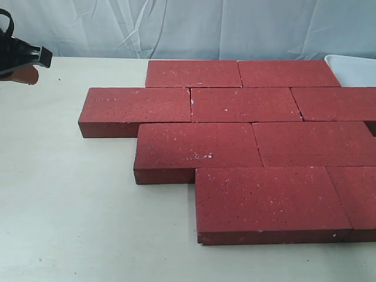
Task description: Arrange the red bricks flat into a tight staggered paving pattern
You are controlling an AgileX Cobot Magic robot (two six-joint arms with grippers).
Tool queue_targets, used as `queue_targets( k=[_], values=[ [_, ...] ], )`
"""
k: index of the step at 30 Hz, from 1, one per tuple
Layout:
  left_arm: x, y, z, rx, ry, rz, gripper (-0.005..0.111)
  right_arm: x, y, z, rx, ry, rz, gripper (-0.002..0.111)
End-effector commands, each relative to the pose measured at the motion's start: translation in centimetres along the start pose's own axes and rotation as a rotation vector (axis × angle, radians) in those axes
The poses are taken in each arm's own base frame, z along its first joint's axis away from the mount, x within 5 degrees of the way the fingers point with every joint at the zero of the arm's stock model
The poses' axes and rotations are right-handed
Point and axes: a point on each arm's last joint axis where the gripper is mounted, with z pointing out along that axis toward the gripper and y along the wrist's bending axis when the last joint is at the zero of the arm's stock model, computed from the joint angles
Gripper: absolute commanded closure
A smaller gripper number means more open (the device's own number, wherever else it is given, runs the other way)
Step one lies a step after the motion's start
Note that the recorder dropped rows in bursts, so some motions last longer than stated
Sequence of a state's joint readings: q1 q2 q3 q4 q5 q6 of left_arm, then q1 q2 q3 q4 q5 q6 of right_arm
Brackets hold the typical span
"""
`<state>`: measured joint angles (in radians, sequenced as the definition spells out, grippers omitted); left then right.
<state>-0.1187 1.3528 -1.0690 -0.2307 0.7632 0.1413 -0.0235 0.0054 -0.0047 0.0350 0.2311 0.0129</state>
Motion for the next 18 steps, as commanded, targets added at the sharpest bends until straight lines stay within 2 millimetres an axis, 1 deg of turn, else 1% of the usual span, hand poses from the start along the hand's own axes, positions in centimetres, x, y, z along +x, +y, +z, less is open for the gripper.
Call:
queue_targets(
  k=[1, 9, 12, 16, 17, 18],
  values=[
    [0.0, 0.0, -0.3, -0.005, -0.013, 0.007, 0.107, 0.1, 0.0, 0.0, 0.006, -0.001, -0.007, 0.108],
    [0.0, 0.0, -0.3, -0.005, -0.013, 0.007, 0.107, 0.1, 0.0, 0.0, 0.006, -0.001, -0.007, 0.108],
    [0.0, 0.0, -0.7, -0.019, -0.023, 0.033, 0.107, 0.1, 0.0, 0.0, 0.006, -0.001, -0.007, 0.108],
    [0.1, -0.2, -2.5, -0.024, -0.074, 0.047, 0.107, 0.1, 0.0, 0.0, 0.006, -0.001, -0.007, 0.108],
    [0.1, -0.3, -3.1, -0.024, -0.092, 0.05, 0.107, 0.1, 0.0, 0.0, 0.006, -0.001, -0.007, 0.108],
    [0.2, -0.5, -4.3, -0.024, -0.129, 0.055, 0.107, 0.1, 0.0, 0.0, 0.006, -0.005, -0.007, 0.108]
  ],
)
